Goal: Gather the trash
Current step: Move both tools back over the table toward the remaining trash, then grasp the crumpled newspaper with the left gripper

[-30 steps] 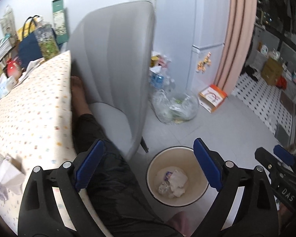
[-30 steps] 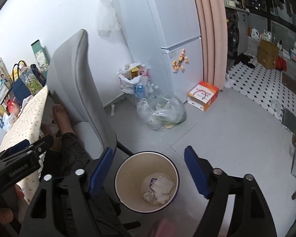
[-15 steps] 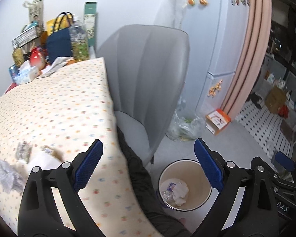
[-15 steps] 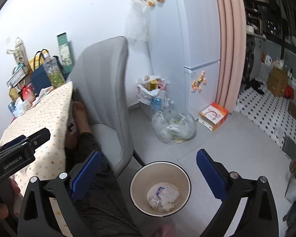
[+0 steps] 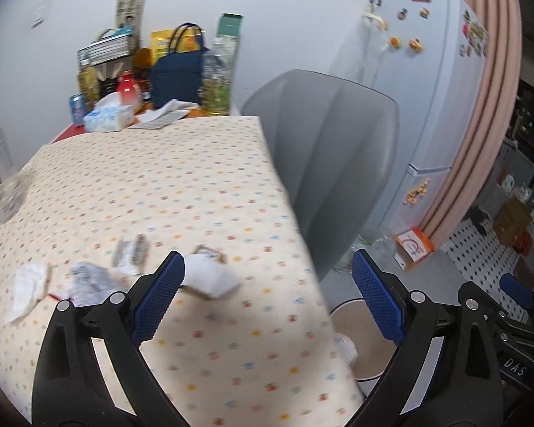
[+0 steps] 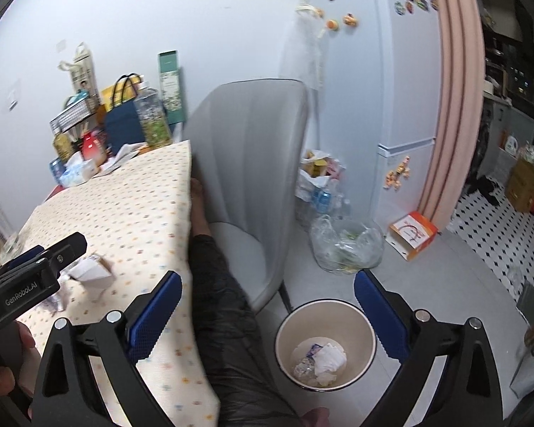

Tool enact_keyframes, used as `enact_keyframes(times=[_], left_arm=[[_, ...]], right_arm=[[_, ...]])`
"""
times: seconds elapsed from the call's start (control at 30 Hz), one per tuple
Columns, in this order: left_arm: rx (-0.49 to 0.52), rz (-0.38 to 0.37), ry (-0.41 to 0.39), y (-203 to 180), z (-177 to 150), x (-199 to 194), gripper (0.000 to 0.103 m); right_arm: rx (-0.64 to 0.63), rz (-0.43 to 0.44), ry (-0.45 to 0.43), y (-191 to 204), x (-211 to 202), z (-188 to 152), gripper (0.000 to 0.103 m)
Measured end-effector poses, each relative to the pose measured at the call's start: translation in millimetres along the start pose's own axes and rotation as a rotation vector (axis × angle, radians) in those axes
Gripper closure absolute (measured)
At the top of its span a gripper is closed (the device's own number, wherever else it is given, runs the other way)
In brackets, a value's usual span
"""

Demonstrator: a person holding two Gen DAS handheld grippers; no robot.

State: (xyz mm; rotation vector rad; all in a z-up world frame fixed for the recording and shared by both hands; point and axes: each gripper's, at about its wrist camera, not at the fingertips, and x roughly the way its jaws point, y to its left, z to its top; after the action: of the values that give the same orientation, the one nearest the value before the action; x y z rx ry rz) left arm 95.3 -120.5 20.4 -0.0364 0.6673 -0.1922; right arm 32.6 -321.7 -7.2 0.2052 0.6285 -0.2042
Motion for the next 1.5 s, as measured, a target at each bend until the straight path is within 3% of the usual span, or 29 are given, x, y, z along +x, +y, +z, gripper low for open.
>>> enact_keyframes(times=[0.6, 0.87, 1.13, 1.2, 1.27, 1.3, 1.33, 1.43, 1.5], left_arm=[[-0.167, 0.168, 0.004, 111, -25, -17, 0.009], [-0.202, 0.183, 0.031, 135, -39, -9, 0.009], [-0.199, 0.189, 0.07, 132, -45, 14, 0.01], [-0.197, 0.189, 0.079, 130, -46, 18, 0.018], [-0.202, 0.179, 0.103, 129, -46, 23, 0.049], [-0.206, 0.174, 0.122, 130, -48, 26, 0.058], [-0.208, 0.169, 0.135, 130, -48, 28, 0.076], [-0.205, 0.163, 0.125, 130, -50, 22, 0.091], [-0.214, 0.153, 0.109, 133, -49, 16, 0.092]], right_arm=[[-0.136, 0.128, 0.041, 91, 8, -12, 0.008], [-0.179, 0.14, 0.072, 112, 20, -23, 0.008], [-0.174, 0.149, 0.111, 114, 37, -32, 0.008], [-0.17, 0.153, 0.112, 113, 38, -31, 0.008], [-0.17, 0.16, 0.111, 114, 39, -31, 0.008], [-0.171, 0.163, 0.112, 115, 39, -31, 0.008], [-0.172, 0.166, 0.113, 116, 40, -31, 0.008], [-0.182, 0.176, 0.115, 120, 39, -33, 0.008], [-0.187, 0.183, 0.115, 125, 38, -34, 0.008]])
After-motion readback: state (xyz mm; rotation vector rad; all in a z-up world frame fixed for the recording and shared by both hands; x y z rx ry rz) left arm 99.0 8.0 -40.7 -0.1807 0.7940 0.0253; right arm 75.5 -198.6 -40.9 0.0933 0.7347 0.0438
